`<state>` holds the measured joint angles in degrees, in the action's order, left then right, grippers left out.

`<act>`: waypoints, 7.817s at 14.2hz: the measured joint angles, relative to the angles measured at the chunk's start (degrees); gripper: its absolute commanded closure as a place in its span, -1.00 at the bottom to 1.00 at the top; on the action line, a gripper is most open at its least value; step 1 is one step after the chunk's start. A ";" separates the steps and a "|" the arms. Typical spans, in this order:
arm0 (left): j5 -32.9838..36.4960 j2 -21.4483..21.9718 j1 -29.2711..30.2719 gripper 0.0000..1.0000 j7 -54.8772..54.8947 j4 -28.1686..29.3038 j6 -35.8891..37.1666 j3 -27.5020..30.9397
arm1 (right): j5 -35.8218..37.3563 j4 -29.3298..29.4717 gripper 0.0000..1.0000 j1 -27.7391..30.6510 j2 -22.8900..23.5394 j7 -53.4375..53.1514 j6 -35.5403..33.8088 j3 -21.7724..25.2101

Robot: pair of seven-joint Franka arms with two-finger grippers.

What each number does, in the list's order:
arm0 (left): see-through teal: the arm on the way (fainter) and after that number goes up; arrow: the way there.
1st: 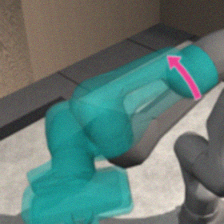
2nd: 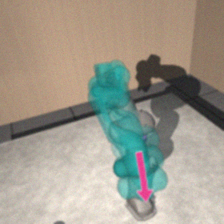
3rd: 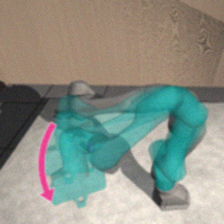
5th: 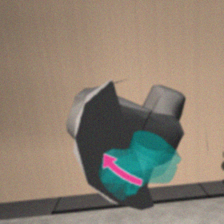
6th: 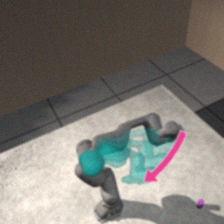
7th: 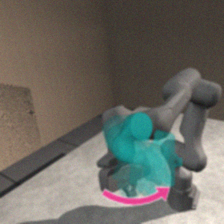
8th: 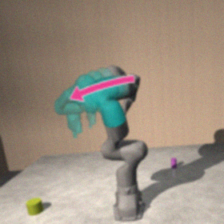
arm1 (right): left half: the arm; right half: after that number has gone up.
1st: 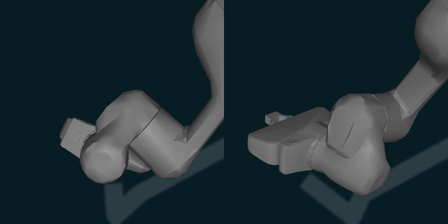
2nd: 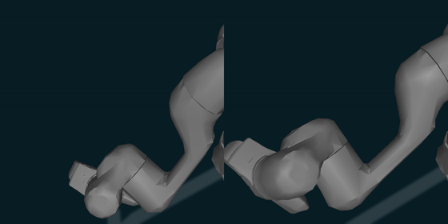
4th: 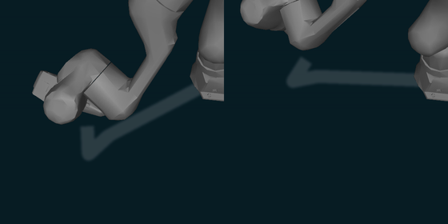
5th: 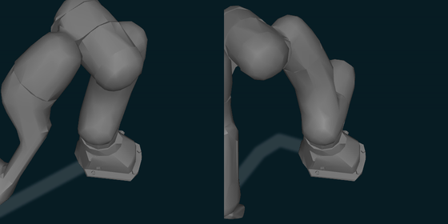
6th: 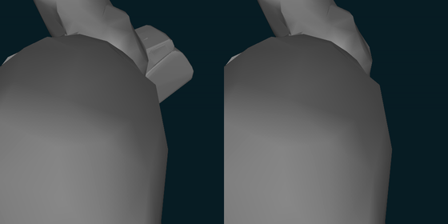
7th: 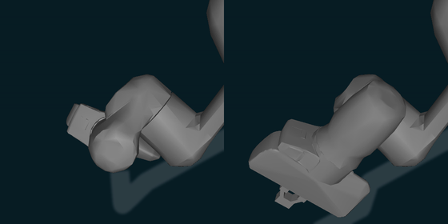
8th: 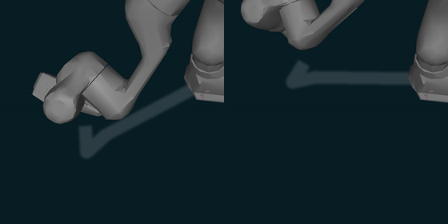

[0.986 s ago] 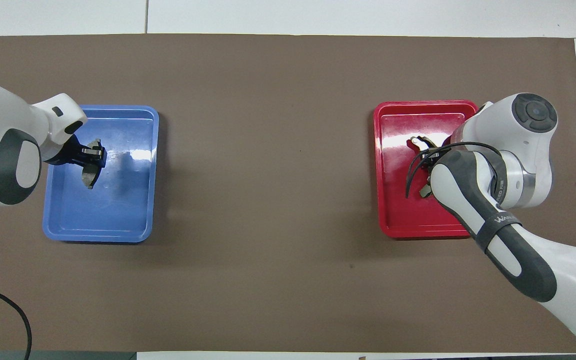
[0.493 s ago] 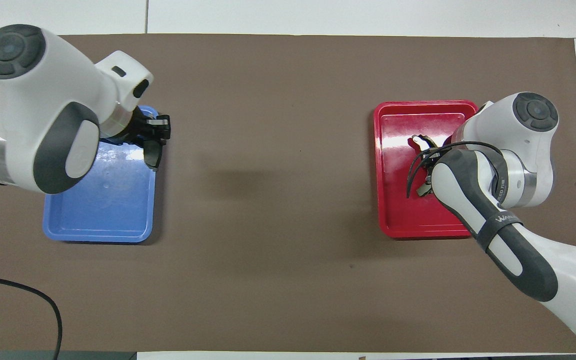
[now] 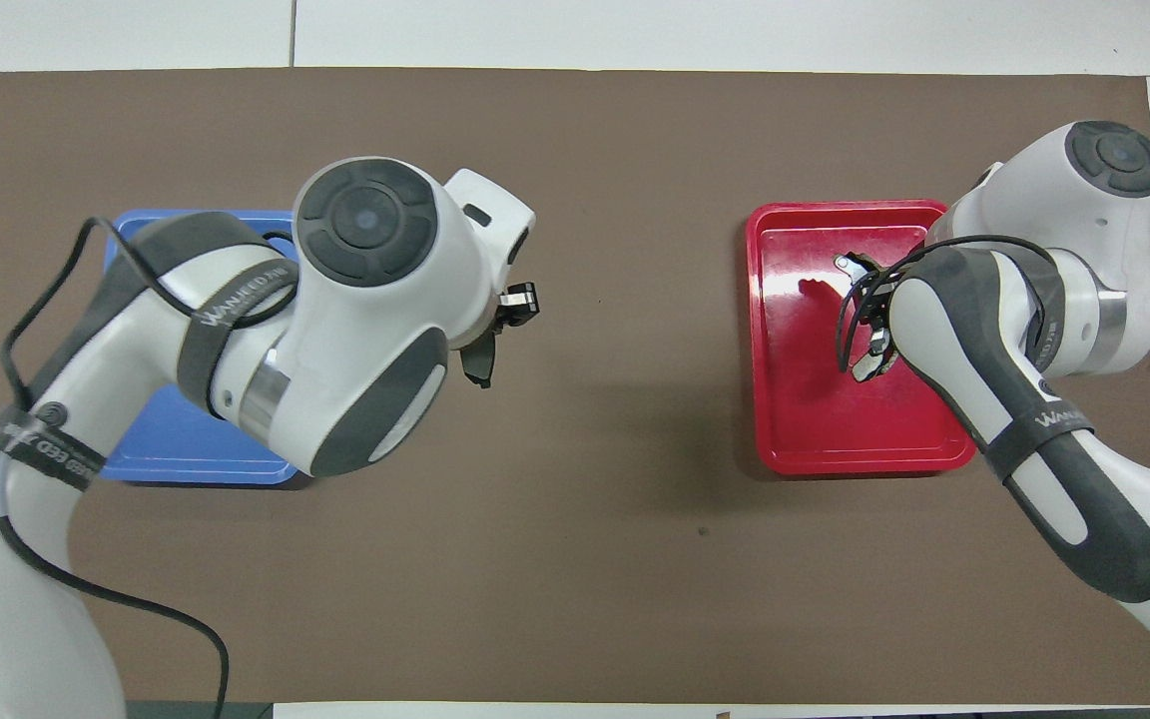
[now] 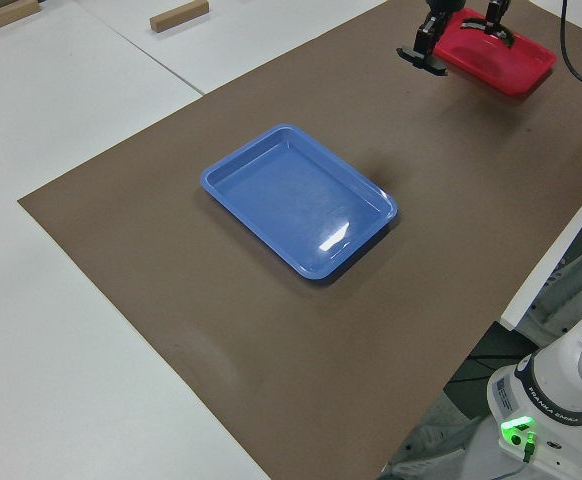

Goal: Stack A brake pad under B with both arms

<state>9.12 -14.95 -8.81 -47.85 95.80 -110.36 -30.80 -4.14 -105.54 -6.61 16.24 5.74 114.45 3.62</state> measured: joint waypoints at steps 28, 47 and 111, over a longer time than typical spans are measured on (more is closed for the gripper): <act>18.91 -24.56 -5.15 -0.45 -18.58 -10.05 -8.85 -6.36 | 1.53 20.12 0.99 3.20 -1.30 4.91 -26.56 0.02; -0.59 -1.04 -1.46 -1.00 21.65 -18.31 21.78 14.94 | -1.51 19.26 1.00 -14.75 0.27 -13.23 -14.90 -0.39; -10.55 15.37 5.45 -1.00 47.53 -6.13 23.87 27.47 | -3.25 10.27 -1.00 -14.32 -1.55 -26.36 -6.46 1.18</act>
<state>-1.43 0.42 -3.37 -0.33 89.67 -86.49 -3.32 -7.39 -95.28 -20.93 14.69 -20.62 107.98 4.80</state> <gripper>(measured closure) 0.000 0.000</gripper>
